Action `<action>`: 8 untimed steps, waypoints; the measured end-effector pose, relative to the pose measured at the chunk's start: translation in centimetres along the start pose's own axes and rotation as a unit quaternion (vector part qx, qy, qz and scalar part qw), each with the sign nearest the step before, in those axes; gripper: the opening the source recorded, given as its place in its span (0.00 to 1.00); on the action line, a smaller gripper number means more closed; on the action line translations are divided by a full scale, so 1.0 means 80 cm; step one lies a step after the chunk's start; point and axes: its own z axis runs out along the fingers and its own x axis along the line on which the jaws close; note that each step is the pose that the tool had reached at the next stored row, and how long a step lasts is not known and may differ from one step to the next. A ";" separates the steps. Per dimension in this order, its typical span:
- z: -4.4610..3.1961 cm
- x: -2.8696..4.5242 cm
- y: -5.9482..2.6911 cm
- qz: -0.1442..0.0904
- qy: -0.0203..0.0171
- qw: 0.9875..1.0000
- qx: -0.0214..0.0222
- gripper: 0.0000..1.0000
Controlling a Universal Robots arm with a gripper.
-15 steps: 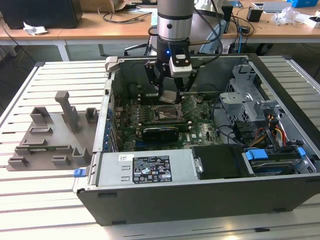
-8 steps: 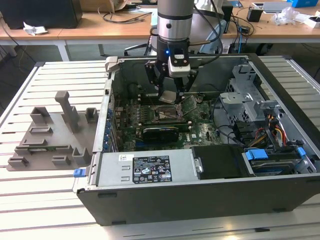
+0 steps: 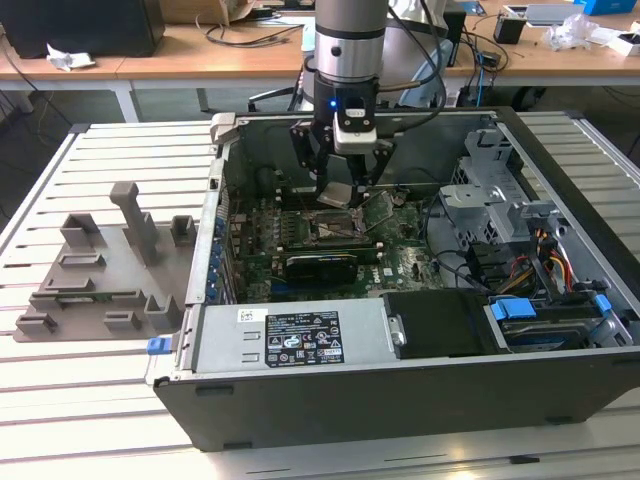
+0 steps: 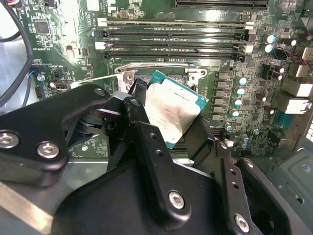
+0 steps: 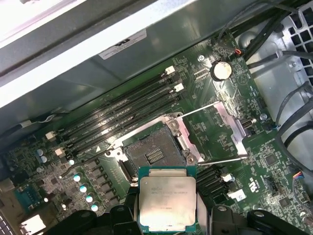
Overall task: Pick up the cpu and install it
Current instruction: 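Place the cpu into insertion slot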
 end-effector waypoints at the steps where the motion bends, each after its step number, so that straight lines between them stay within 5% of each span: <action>1: 0.0000 0.0000 0.000 0.004 0.000 1.000 0.001 0.55; 8: 0.0003 0.0000 0.000 0.027 0.000 1.000 0.004 0.55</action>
